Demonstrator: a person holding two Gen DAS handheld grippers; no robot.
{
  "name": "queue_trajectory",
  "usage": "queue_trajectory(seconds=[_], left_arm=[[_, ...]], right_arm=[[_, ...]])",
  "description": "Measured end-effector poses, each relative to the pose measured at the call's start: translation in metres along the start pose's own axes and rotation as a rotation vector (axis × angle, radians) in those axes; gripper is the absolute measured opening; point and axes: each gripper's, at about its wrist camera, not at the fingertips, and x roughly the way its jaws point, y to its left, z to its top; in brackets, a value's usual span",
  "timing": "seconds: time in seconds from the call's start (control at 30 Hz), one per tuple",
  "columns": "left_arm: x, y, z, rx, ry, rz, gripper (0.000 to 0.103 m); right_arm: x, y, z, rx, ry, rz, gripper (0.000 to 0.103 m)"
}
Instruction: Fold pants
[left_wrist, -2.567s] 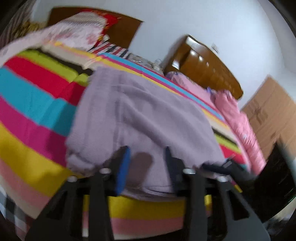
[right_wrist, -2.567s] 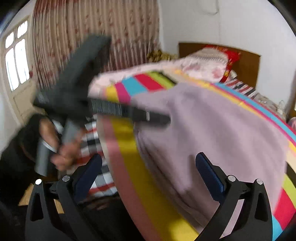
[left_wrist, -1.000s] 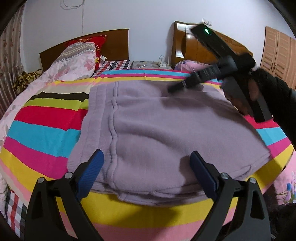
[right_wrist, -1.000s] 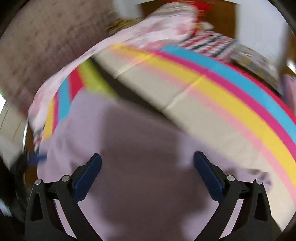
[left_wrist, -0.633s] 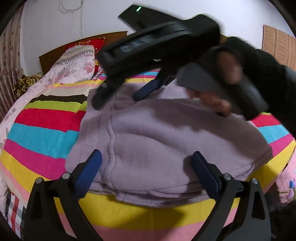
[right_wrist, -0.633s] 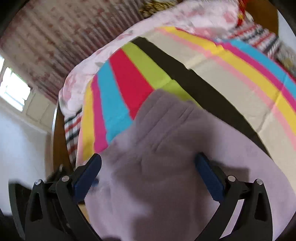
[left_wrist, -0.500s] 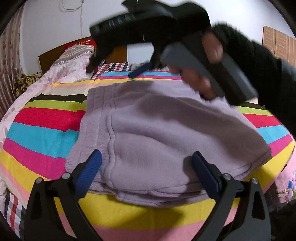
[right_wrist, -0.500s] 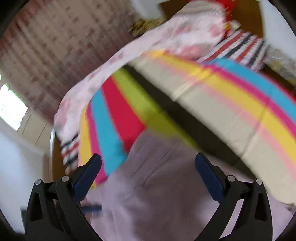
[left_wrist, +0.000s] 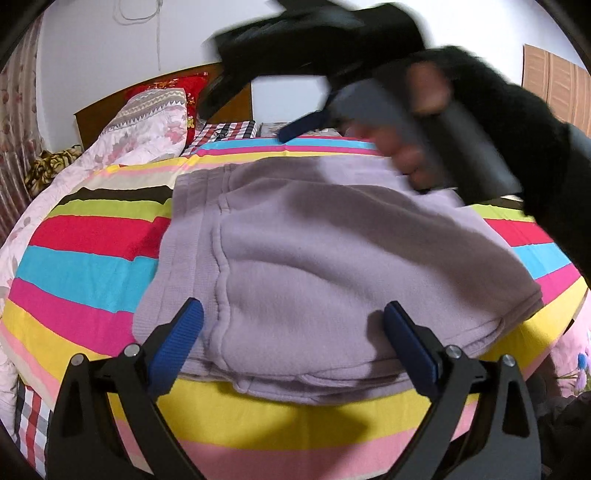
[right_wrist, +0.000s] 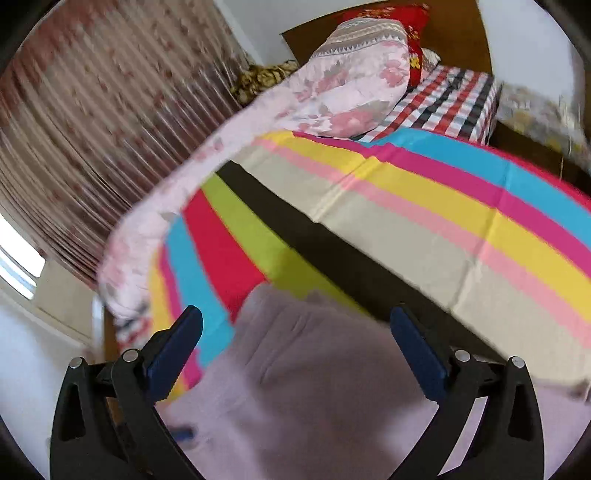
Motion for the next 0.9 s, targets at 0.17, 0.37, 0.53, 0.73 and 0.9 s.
queue_trajectory(seconds=[0.17, 0.37, 0.53, 0.73, 0.9], left_arm=[[0.003, -0.005, 0.001, 0.002, -0.001, 0.032, 0.099], [0.004, -0.008, 0.003, 0.009, 0.017, 0.046, 0.1], [0.004, -0.008, 0.003, 0.012, 0.02, 0.05, 0.1], [0.004, -0.008, 0.002, 0.012, 0.008, 0.053, 0.1], [0.006, -0.011, 0.001, 0.021, 0.012, 0.068, 0.101]], right_arm=[[-0.014, -0.035, -0.028, 0.016, 0.096, -0.147, 0.099], [-0.053, -0.076, -0.03, 0.172, -0.102, -0.147, 0.098], [-0.108, -0.041, -0.075, 0.07, -0.19, -0.133, 0.099], [-0.128, 0.006, -0.199, -0.128, -0.177, -0.377, 0.099], [-0.114, -0.008, -0.253, -0.088, -0.186, -0.497, 0.098]])
